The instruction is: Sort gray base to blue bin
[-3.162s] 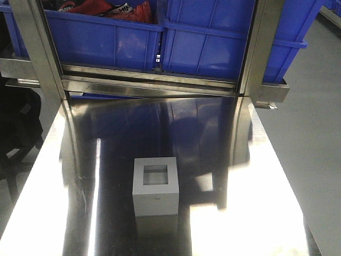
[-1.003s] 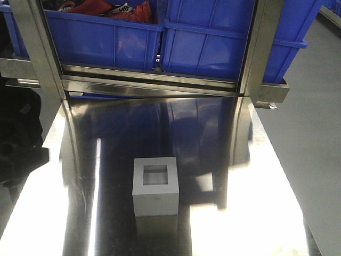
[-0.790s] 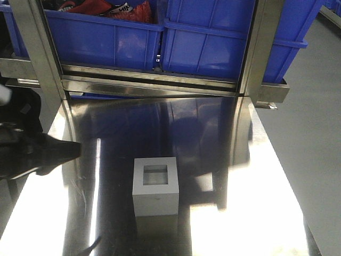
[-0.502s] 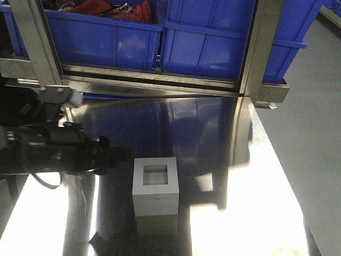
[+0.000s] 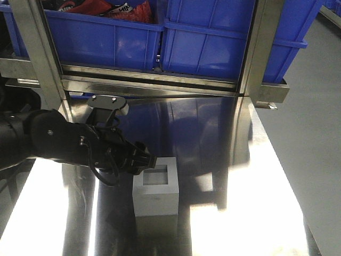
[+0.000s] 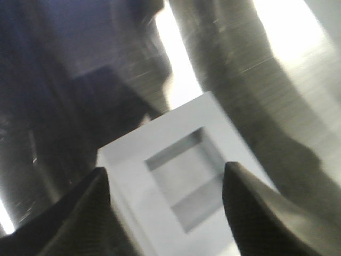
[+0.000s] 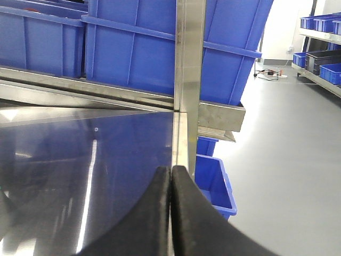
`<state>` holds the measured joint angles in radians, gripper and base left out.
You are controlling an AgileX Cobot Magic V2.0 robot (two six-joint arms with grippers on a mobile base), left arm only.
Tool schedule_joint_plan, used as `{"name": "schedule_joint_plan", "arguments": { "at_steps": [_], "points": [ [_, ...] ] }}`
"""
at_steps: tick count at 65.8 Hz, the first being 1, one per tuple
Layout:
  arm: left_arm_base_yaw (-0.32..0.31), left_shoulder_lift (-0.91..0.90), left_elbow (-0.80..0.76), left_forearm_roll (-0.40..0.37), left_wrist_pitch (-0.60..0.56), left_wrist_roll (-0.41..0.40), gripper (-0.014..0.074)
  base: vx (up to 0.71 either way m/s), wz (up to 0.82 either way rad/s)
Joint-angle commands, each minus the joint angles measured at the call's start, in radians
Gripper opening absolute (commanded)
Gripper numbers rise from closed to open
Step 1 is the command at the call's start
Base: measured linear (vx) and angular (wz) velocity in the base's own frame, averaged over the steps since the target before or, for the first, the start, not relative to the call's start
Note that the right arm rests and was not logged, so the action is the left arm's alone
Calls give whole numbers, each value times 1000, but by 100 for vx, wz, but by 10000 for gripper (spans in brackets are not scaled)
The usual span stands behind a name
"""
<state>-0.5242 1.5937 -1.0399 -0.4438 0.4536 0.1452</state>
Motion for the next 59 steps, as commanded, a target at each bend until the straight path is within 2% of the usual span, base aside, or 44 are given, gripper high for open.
{"name": "schedule_joint_plan", "arguments": {
  "at_steps": [1, 7, 12, 40, 49, 59],
  "points": [
    [-21, -11, -42, 119, -24, -145, 451, 0, 0],
    [-36, 10, -53, 184, -20, -223, 451, 0, 0],
    [-38, 28, -62, 196, -20, -259, 451, 0, 0],
    [-38, 104, -70, 197, -22, -288, 447, 0, 0],
    [-38, 115, -70, 196, -6, -288, 351, 0, 0],
    [-38, 115, -70, 196, -4, -288, 116, 0, 0]
  ]
}}
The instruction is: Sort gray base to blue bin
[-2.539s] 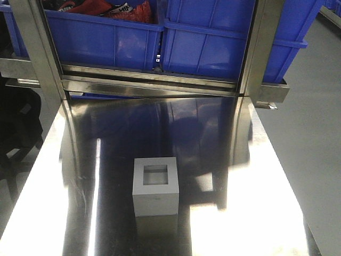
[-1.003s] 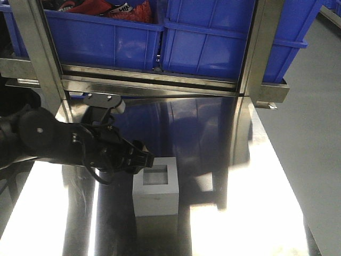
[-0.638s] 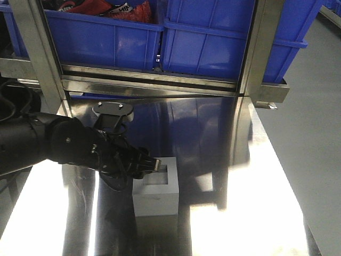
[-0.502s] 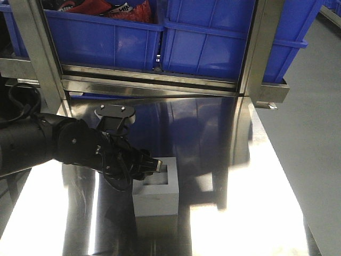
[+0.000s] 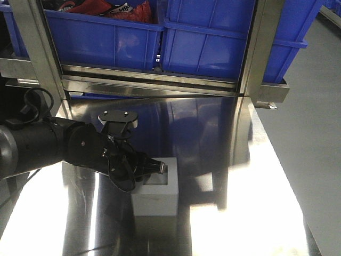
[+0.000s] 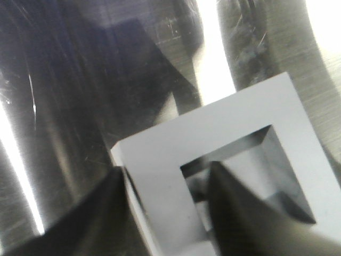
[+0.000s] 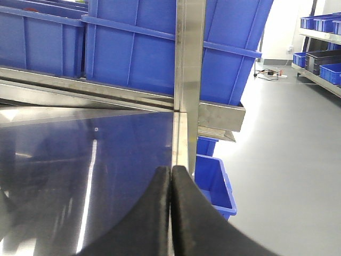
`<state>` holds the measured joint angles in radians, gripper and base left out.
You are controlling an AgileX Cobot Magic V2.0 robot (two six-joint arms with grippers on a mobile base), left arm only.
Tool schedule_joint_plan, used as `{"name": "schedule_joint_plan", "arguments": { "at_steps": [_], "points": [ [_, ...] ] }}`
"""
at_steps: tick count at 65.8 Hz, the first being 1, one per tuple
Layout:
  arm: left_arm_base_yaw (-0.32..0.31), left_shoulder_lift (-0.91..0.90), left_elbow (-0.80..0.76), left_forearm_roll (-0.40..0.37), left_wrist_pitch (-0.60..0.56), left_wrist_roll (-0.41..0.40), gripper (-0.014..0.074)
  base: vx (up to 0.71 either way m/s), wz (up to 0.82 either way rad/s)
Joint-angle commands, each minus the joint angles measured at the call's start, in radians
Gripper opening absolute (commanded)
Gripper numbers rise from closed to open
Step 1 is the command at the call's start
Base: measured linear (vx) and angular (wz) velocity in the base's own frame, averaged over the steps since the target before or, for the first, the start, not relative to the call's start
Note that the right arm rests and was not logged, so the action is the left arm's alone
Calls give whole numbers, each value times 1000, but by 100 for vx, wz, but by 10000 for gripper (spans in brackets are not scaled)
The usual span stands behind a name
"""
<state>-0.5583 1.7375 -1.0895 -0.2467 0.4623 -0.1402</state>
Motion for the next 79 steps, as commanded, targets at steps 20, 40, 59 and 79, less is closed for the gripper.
{"name": "schedule_joint_plan", "arguments": {
  "at_steps": [20, 40, 59, 79],
  "points": [
    [-4, -58, -20, 0, -12, -3, -6, 0, 0],
    [-4, -222, 18, 31, -60, 38, -6, 0, 0],
    [-3, -494, 230, 73, -208, 38, -6, 0, 0],
    [-3, -879, 460, 115, -341, 54, -6, 0, 0]
  ]
}}
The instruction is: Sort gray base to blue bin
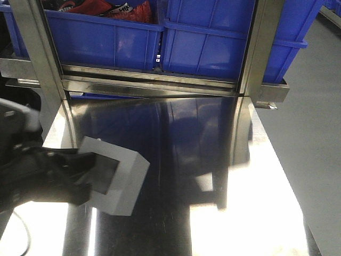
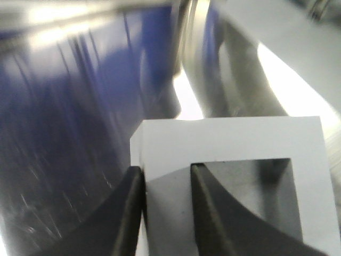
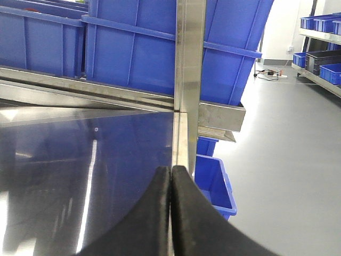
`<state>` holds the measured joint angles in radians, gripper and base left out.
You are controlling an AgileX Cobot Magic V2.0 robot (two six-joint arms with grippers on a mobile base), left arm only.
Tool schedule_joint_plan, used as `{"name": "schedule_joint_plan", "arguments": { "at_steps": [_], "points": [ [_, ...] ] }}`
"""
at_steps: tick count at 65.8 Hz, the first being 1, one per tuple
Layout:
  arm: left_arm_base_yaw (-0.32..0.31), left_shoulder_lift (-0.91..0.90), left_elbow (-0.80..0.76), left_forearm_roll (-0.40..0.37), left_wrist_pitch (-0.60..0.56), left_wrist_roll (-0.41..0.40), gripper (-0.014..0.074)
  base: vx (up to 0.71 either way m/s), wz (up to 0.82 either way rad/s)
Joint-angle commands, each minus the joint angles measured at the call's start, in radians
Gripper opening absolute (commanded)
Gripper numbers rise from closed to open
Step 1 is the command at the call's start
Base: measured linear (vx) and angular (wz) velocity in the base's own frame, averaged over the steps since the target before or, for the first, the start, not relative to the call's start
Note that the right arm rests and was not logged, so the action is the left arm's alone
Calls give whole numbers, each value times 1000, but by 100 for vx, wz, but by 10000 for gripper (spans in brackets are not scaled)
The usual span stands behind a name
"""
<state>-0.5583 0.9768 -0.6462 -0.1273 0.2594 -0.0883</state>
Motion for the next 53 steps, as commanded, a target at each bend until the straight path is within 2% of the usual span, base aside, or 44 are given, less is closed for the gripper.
{"name": "schedule_joint_plan", "arguments": {
  "at_steps": [1, 12, 25, 38, 53],
  "points": [
    [-3, -136, 25, -4, -143, 2, -6, 0, 0],
    [-3, -338, 128, -4, -188, 23, -6, 0, 0],
    [-3, -481, 235, -4, -224, 73, -6, 0, 0],
    [-3, -565, 320, -5, -351, 82, -6, 0, 0],
    [-3, -562, 324, -5, -361, 82, -6, 0, 0]
  ]
}}
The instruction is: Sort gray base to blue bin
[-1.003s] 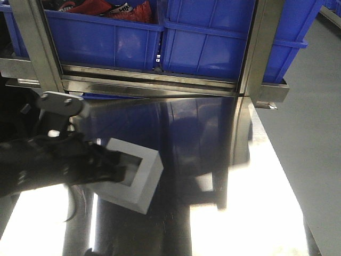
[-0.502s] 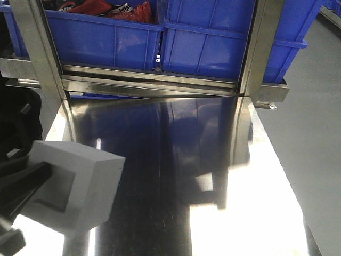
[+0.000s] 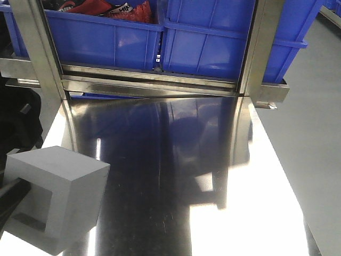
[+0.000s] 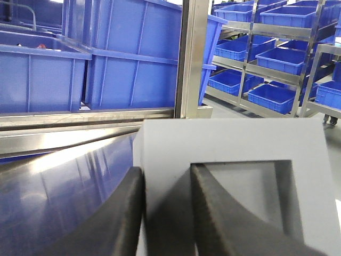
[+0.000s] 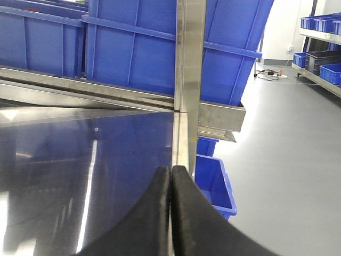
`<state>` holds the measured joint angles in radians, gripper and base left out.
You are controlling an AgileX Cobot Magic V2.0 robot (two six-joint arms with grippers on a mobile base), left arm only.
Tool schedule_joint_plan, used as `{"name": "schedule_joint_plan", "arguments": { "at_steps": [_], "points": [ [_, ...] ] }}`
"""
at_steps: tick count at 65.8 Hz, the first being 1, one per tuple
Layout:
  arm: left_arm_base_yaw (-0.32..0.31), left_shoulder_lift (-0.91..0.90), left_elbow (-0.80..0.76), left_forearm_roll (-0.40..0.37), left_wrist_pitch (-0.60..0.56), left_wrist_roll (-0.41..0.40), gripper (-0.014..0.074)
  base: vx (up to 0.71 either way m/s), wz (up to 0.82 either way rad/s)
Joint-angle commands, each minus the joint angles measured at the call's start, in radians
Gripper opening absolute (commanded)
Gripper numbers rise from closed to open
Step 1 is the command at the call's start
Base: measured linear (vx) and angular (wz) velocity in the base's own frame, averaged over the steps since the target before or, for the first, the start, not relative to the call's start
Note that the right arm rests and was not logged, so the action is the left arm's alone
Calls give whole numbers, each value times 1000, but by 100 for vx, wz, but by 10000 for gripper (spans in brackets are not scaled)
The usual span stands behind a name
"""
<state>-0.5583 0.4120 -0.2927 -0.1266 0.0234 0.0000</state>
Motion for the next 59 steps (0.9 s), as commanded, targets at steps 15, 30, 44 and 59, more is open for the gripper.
{"name": "schedule_joint_plan", "arguments": {
  "at_steps": [15, 30, 44, 59],
  "points": [
    [-3, 3, -30, -7, -116, -7, -6, 0, 0],
    [-3, 3, -30, -7, -116, -7, -6, 0, 0],
    [-3, 3, -30, -7, -116, -7, -6, 0, 0],
    [-3, 3, -30, -7, -117, -7, -6, 0, -2]
  ]
}}
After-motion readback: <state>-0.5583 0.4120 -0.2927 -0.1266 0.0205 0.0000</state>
